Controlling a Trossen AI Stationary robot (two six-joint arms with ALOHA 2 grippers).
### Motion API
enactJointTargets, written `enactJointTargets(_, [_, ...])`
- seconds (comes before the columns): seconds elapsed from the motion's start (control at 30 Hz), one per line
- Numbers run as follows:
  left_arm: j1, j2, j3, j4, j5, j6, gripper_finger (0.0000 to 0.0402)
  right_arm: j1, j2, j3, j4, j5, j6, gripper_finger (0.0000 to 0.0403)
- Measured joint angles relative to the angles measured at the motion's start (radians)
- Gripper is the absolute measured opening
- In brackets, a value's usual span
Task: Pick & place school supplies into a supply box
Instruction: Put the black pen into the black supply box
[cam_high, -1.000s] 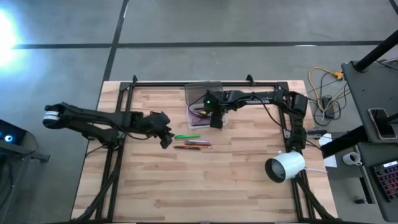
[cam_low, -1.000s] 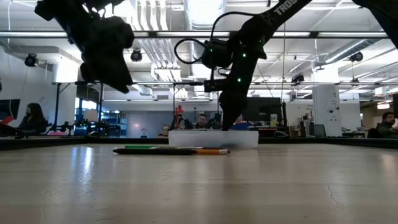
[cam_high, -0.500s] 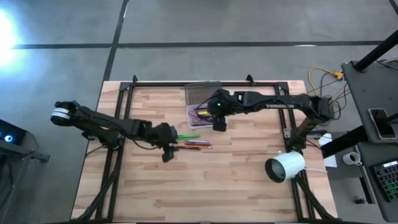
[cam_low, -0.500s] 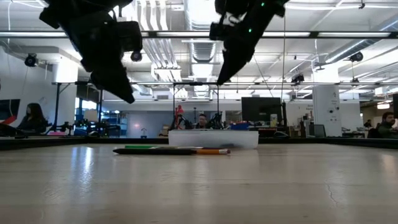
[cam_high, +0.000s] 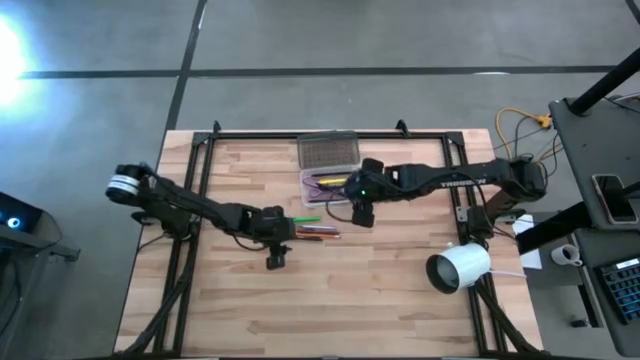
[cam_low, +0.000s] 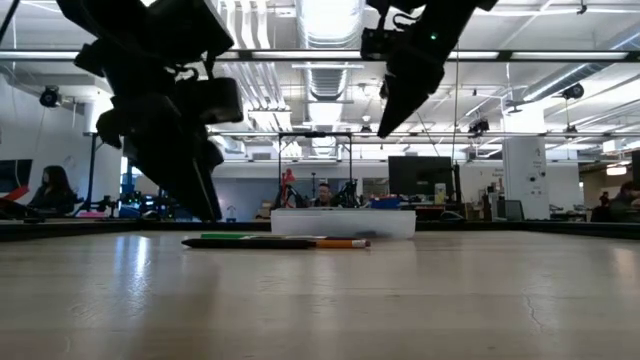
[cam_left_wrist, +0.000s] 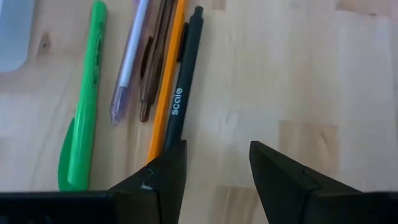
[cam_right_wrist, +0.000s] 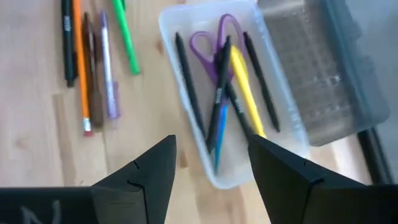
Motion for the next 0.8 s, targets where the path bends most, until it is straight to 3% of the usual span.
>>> enactJointTargets(0.37, [0.008,0.014,0.0,0.004,-0.057,0.132,0.0159,0.07,-0.002,-0.059,0.022,0.046,0.132,0.0194])
enactJointTargets(0.8, [0.051,0.047,-0.009,0.012,-0.044,0.14,0.0159,0.072,-0.002,-0.065,0.038,0.067,0.161,0.0194])
